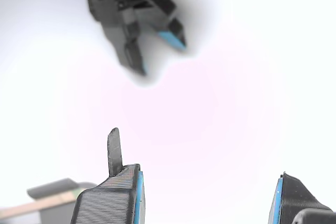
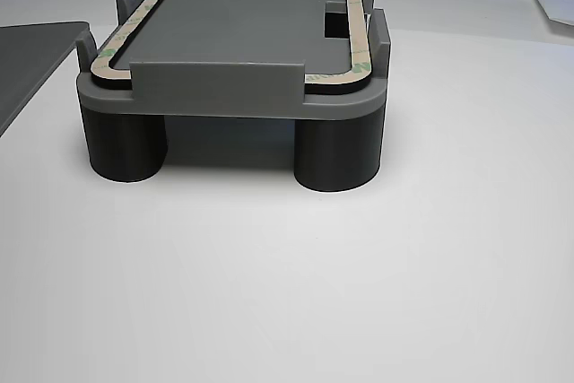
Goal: Move top rectangular frame to the holder.
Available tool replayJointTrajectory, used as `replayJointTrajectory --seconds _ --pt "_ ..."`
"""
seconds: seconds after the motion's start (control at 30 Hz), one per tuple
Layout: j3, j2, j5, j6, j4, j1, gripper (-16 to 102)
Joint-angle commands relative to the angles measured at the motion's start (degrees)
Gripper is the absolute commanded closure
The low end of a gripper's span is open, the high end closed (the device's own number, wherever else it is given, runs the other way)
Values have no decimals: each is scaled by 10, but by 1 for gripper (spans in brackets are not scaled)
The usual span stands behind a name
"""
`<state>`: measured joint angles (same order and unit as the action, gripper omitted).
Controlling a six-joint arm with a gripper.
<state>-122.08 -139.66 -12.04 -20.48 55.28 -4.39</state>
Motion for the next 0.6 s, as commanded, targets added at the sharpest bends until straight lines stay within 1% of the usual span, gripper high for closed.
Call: replayJointTrajectory --seconds 0.0,0.2,0.3,0.4,0.47,0.57 --pt "-76 -108 62 128 20 52 -14" --pt "-208 -214 65 137 -18 55 -14" --pt "-236 -232 65 142 -7 55 -14" --pt "-290 -288 75 148 -3 55 -13" --pt "-291 -296 77 151 1 55 -14" --pt "-291 -296 64 142 1 55 -14"
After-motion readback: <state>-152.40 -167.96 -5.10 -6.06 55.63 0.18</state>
